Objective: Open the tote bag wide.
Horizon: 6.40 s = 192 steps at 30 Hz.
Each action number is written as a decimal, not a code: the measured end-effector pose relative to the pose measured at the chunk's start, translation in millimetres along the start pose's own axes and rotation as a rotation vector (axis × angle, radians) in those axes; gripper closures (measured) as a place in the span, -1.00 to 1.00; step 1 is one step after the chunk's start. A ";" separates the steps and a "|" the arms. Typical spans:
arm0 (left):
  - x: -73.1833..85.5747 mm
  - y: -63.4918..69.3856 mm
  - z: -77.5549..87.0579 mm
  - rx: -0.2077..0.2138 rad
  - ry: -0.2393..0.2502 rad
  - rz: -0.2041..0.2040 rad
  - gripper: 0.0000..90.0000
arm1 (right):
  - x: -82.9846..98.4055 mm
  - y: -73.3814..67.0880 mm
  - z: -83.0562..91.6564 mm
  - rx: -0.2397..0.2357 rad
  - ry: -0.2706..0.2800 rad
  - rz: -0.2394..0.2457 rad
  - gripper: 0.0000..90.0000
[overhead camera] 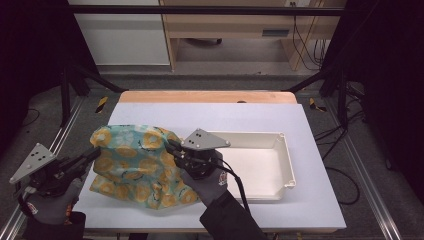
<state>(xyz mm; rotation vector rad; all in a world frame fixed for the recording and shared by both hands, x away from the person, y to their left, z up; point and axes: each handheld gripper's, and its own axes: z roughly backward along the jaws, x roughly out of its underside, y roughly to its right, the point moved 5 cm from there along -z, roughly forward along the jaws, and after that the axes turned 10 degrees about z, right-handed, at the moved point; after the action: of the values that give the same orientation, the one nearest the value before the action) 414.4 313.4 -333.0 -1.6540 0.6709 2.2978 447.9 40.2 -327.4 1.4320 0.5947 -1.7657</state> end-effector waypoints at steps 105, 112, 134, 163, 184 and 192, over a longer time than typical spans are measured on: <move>78.3 -18.6 -8.1 -0.054 -0.170 -0.029 0.98 | 94.8 -34.6 -10.3 -0.074 -0.135 -0.062 1.00; 90.0 -21.7 -14.4 -0.057 -0.209 -0.028 0.98 | 105.4 -38.3 -13.9 -0.074 -0.158 -0.072 1.00; 114.9 -27.8 -28.0 -0.070 -0.316 -0.046 0.98 | 142.3 -42.9 -24.0 -0.053 -0.241 -0.098 1.00; 144.2 -35.4 -46.3 -0.080 -0.499 -0.067 0.97 | 180.8 -54.2 -41.7 -0.055 -0.369 -0.101 0.98; 153.7 -37.4 -53.4 -0.084 -0.586 -0.066 0.94 | 163.5 -54.6 -28.2 -0.055 -0.302 -0.099 0.56; 155.0 -37.7 -54.6 -0.083 -0.596 -0.067 0.94 | 116.8 -49.8 -14.9 -0.022 -0.173 -0.043 0.46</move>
<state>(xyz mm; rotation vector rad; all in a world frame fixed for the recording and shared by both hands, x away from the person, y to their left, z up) 424.4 307.4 -501.2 -0.9073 0.3785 2.5994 408.9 49.3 -448.8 1.2447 0.5552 -1.8883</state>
